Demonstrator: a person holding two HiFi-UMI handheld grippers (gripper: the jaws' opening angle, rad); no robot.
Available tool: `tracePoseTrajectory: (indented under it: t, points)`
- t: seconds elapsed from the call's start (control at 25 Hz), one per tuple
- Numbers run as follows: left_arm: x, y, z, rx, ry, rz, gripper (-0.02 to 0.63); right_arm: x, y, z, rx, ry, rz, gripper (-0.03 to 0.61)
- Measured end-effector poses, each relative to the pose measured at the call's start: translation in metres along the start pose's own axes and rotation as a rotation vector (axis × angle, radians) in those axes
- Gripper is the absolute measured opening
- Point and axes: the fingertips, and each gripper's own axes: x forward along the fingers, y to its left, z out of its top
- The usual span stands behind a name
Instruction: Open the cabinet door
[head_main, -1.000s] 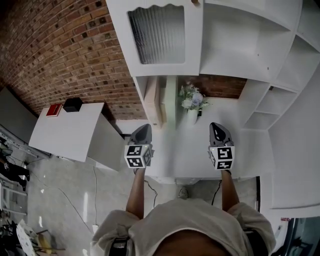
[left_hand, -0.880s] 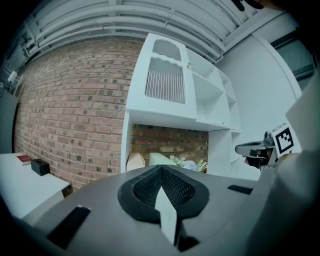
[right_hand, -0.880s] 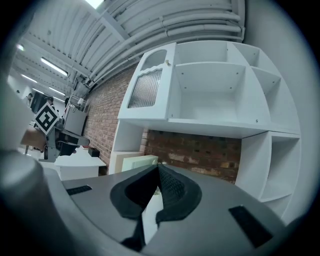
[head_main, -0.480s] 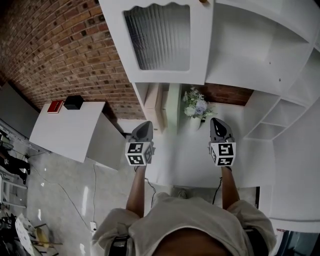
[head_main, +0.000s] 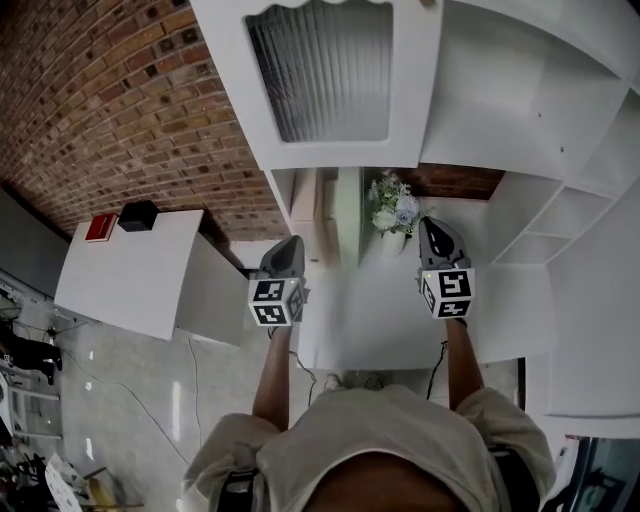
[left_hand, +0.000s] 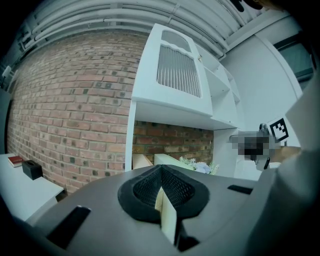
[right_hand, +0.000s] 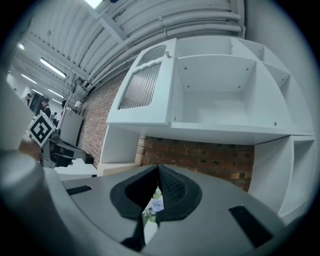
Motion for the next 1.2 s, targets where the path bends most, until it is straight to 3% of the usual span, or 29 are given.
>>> tracePoseTrajectory:
  t: [0.4, 0.56, 0.64, 1.2]
  points:
    - [-0.004, 0.015, 0.003, -0.023, -0.011, -0.044, 0.026, 0.026, 0.015, 0.071, -0.040, -0.091, 0.068, 0.198]
    - [-0.008, 0.018, 0.002, -0.030, -0.019, -0.044, 0.026, 0.038, 0.009, 0.102, -0.069, -0.157, 0.059, 0.321]
    - [-0.012, 0.019, 0.000, -0.035, -0.021, -0.041, 0.026, 0.044, 0.007, 0.115, -0.074, -0.177, 0.065, 0.347]
    - [-0.026, 0.034, 0.001, -0.049, -0.032, -0.014, 0.026, 0.095, -0.007, 0.166, 0.056, -0.210, 0.097, 0.382]
